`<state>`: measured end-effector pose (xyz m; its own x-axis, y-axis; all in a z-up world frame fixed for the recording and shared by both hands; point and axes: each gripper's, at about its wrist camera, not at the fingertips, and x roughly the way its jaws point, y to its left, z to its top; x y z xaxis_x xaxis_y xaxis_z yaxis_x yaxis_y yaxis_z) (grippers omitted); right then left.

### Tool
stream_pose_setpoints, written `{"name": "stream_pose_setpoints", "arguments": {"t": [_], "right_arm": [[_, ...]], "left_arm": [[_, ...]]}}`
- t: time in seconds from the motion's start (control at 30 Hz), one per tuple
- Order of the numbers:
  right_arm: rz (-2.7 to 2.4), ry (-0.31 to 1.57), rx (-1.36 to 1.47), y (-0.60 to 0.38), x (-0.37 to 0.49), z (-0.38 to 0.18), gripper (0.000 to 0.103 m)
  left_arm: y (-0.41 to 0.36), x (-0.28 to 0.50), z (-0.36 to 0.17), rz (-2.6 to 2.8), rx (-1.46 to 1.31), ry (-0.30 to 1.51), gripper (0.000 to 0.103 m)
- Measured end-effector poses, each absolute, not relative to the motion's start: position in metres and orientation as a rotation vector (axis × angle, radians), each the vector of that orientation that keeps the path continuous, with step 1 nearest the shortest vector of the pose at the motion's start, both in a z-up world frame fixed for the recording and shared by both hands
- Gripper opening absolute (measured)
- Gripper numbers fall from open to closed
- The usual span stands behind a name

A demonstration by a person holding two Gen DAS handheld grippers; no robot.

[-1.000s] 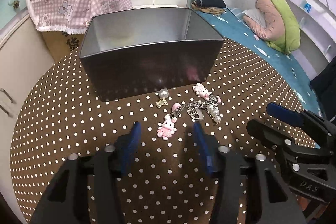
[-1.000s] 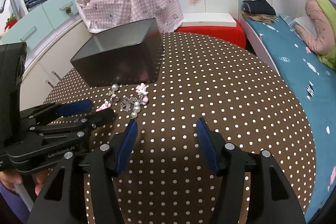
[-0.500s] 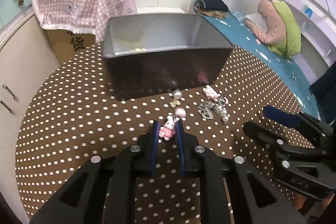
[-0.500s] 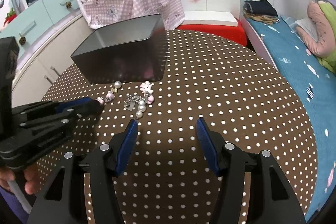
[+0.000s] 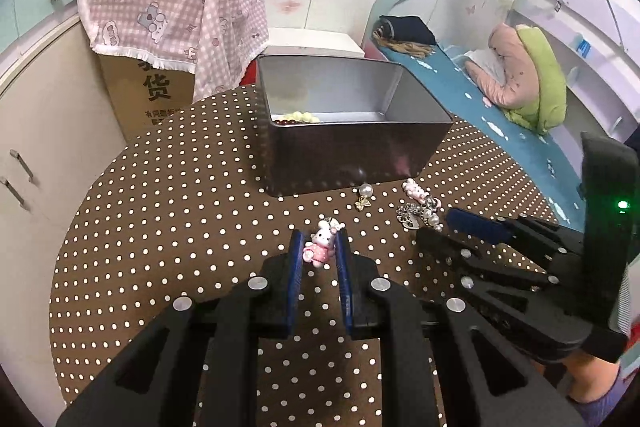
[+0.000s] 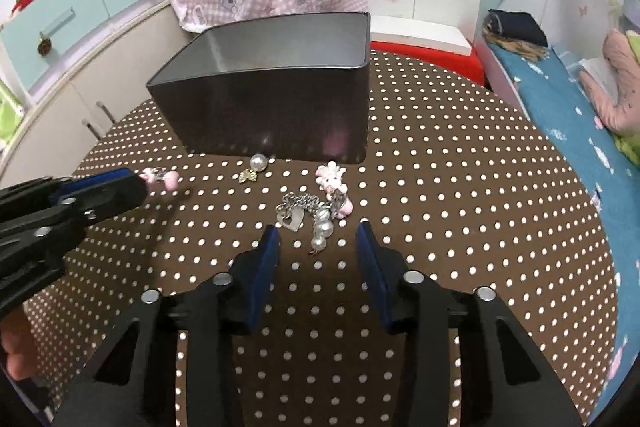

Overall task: Organize jewelry
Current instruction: 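Grasp a pink bear charm with the left tool while the right tool grasps a pearl, then lower the pink charm and pearl into the grey box and open both tools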

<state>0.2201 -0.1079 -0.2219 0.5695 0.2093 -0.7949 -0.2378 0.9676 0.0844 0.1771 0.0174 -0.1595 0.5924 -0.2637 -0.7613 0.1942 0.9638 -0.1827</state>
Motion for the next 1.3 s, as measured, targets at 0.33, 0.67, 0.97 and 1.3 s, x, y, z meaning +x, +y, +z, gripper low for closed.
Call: {"name": "stream_pose_setpoints", "arguments": {"t": [0.33, 0.67, 0.97, 1.3], "right_arm": [[0.295, 0.908, -0.063, -0.106, 0.212, -0.207, 0.010], [0.309, 0.787, -0.060, -0.120, 0.189, -0.139, 0.010], [0.317, 0.689, -0.073, -0.125, 0.189, -0.080, 0.010], [0.333, 0.635, -0.064, -0.117, 0.227, -0.040, 0.010]], "left_arm": [[0.022, 0.175, -0.151, -0.305, -0.111, 0.886, 0.015], [0.023, 0.174, -0.115, -0.411, -0.155, 0.839, 0.015], [0.015, 0.188, -0.067, -0.481, -0.145, 0.774, 0.015], [0.013, 0.235, -0.054, -0.466, -0.146, 0.784, 0.015]]}}
